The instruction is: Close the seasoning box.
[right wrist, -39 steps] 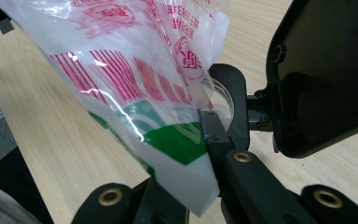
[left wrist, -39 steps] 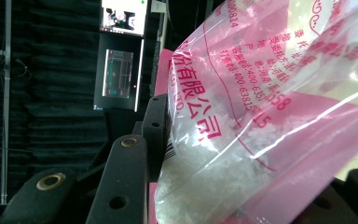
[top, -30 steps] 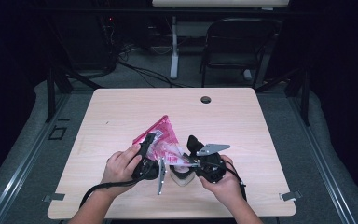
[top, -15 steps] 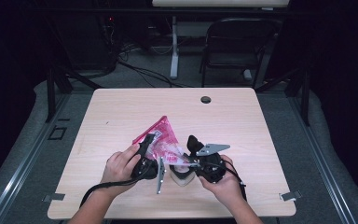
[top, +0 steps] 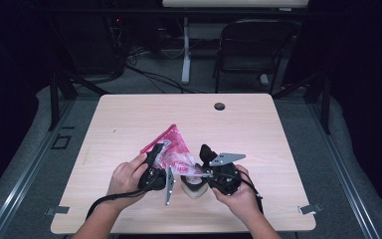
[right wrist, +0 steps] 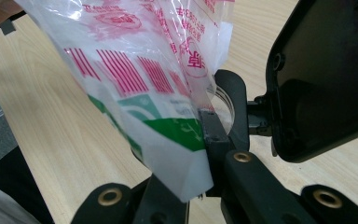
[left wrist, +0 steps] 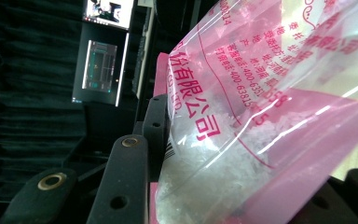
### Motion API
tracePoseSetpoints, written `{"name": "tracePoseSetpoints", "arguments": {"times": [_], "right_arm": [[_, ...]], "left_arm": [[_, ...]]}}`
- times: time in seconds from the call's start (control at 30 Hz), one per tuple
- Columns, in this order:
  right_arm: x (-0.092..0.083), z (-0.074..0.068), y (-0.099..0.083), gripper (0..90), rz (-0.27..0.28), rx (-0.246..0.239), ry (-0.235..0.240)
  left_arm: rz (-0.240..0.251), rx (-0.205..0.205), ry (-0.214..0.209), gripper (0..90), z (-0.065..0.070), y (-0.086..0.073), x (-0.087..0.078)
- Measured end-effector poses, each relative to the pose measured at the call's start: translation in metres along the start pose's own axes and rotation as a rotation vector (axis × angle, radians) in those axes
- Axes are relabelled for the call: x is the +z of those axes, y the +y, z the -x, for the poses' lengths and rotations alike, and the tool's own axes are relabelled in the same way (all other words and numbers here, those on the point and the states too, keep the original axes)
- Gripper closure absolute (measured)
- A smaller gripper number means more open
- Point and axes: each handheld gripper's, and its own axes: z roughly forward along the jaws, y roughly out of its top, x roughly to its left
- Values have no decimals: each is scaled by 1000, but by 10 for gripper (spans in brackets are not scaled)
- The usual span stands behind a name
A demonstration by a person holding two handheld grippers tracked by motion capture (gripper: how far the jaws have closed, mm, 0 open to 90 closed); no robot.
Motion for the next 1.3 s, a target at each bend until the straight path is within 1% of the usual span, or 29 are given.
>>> {"name": "tracePoseSetpoints", "arguments": {"times": [0.03, 0.07, 0.1, 0.23, 0.43, 0.47, 0.53, 0.63, 0.77, 0.83, 0.87, 0.97, 1.07, 1.1, 1.2, 1.23, 1.3], "right_arm": [[0, 0, 0, 900, 7, 1, 0], [0, -1, 0, 900, 3, 4, 0], [0, -1, 1, 900, 1, 1, 0], [0, -1, 1, 900, 7, -1, 1], [0, -1, 3, 900, 6, -11, 3], [-1, -1, 3, 900, 4, -12, 3], [-1, -2, 3, 900, 3, -12, 0], [-1, -1, 3, 900, 10, -6, -3], [-1, -1, 3, 900, 13, -3, -1], [-1, -1, 3, 900, 16, -4, 0], [-2, -1, 3, 900, 14, -3, 2], [-2, -2, 3, 900, 16, -3, 0], [-3, -1, 4, 899, 16, -6, 4], [-3, -1, 4, 899, 21, -8, 5], [-4, -2, 6, 898, 27, -8, 7], [-5, -2, 6, 899, 22, -14, 8], [-5, -3, 7, 898, 32, -13, 10]], "left_arm": [[2, -6, -3, 670, 0, -1, 0], [-1, -13, -8, 670, 1, -1, 0], [-3, -7, -6, 670, 0, -1, 0], [-6, -19, -15, 671, 0, -3, 0], [-7, -59, -46, 671, 1, -6, 1], [-3, -57, -42, 671, 1, -6, 2], [-7, -66, -53, 672, 2, -6, 2], [-4, -70, -60, 673, 2, -7, 3], [-2, -97, -83, 674, 2, -8, 4], [-2, -123, -96, 674, 2, -9, 5], [-2, -116, -95, 674, 2, -9, 5], [0, -127, -99, 674, 2, -10, 5], [3, -141, -112, 675, 1, -11, 5], [2, -154, -119, 674, 2, -12, 5], [-2, -171, -129, 675, 2, -14, 5], [-2, -181, -132, 676, 2, -15, 5], [4, -205, -142, 676, 2, -16, 6]]}}
